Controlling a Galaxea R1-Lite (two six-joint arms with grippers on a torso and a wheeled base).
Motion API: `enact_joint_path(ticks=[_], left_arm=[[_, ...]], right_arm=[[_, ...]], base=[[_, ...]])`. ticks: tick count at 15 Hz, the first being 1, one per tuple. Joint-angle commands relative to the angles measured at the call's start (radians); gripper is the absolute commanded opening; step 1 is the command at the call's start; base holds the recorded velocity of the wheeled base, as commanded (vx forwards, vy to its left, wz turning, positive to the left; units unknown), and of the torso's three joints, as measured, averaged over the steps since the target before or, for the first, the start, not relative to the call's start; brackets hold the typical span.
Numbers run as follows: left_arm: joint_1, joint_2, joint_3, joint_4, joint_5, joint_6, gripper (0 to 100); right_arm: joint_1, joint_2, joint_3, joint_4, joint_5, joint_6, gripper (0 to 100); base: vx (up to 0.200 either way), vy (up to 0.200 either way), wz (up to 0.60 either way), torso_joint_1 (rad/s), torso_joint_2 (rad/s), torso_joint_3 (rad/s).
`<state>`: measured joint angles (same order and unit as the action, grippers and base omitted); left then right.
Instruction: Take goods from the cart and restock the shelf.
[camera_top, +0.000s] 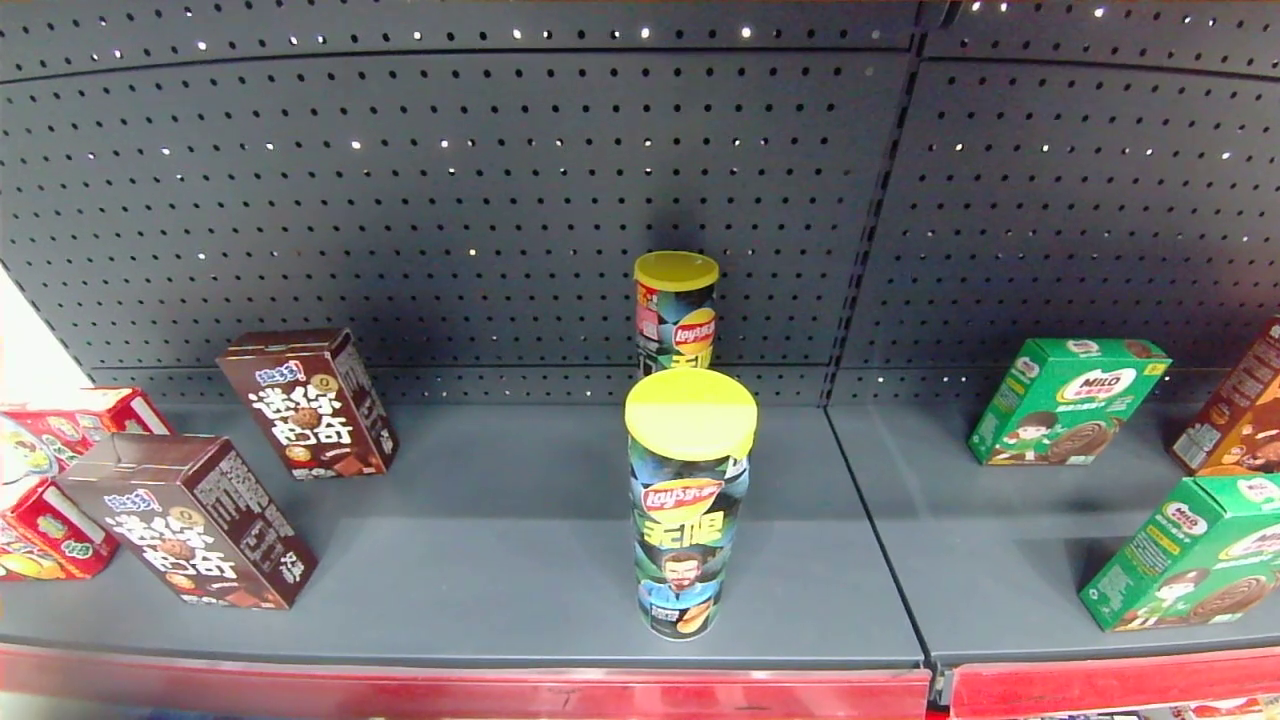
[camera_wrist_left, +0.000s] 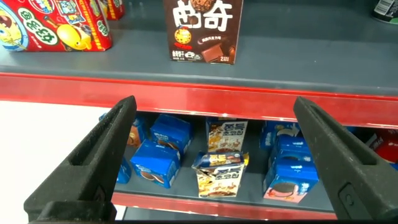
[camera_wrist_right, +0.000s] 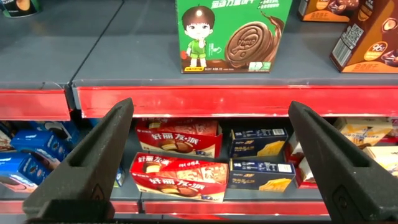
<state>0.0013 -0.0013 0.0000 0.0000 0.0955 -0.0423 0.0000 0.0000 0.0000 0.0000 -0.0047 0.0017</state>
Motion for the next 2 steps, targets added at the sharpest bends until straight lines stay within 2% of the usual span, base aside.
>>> enact_joint_path(ticks=[1, 2], left_arm=[[0.0, 0.001, 0.0, 0.0, 0.0, -0.001, 100], [0.0, 0.001, 0.0, 0.0, 0.001, -0.001, 100]], right_arm=[[0.0, 0.0, 0.0, 0.0, 0.0, 0.0, 100], [0.0, 0.0, 0.0, 0.0, -0.001, 0.0, 100]], base=[[0.0, 0.0, 0.0, 0.0, 0.0, 0.0], [0.0, 0.0, 0.0, 0.0, 0.0, 0.0]])
